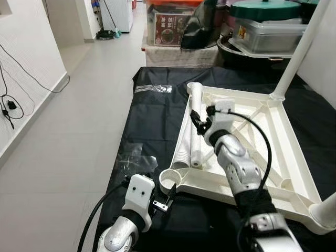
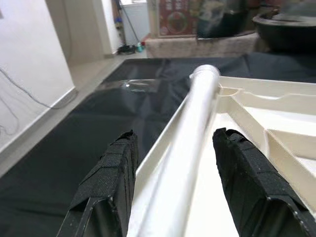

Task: Building children table

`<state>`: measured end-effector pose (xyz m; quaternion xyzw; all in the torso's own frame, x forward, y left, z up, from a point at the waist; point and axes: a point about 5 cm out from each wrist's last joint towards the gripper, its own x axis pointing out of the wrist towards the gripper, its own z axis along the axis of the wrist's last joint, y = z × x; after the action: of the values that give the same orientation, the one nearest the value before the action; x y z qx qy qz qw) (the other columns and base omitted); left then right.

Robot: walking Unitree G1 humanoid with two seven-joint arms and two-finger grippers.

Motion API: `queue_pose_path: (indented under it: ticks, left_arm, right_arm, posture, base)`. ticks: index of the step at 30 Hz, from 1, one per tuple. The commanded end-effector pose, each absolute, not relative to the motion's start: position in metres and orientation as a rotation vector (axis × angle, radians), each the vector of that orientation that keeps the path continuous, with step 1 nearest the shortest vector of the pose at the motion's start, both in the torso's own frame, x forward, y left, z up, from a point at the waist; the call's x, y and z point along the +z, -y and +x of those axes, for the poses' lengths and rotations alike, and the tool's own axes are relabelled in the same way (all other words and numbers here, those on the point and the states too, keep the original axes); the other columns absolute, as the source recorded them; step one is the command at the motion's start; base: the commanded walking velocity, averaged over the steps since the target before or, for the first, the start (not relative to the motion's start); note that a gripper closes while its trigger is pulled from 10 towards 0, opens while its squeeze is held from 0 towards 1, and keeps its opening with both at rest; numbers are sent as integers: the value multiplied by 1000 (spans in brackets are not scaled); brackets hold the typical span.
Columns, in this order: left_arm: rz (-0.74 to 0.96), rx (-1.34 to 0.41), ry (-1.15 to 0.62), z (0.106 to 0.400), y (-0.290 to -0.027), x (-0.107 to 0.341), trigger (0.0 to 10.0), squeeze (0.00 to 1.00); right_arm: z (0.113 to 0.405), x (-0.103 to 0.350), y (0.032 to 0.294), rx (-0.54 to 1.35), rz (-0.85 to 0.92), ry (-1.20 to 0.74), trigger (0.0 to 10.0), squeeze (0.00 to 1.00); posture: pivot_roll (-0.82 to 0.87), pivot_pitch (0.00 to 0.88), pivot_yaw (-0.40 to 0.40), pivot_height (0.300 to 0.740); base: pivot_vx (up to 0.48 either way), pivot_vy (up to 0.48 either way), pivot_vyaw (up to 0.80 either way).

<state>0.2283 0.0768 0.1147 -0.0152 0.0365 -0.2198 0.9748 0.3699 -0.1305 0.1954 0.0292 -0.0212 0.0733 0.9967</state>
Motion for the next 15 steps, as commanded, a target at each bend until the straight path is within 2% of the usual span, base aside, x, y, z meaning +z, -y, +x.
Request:
queue_pose_path:
  ticks: [1, 11, 15]
  left_arm:
    - [-27, -447, -72, 227, -77, 114, 10000, 0]
    - [-34, -443, -76, 225, -77, 114, 10000, 0]
    - [-30, -443, -90, 224, -76, 114, 10000, 0]
  right_arm:
    - [369, 197, 128, 140, 63, 47, 10000, 0]
    - [369, 204, 123, 129, 54, 81, 10000, 0]
    - [370, 207, 123, 108, 45, 80, 10000, 0]
  posture:
    - [37, 64, -51, 740]
    - [40, 71, -55, 740]
    - [39, 83, -57, 740]
  base:
    - [0, 465, 0]
    - [0, 435, 0]
    - [0, 0, 0]
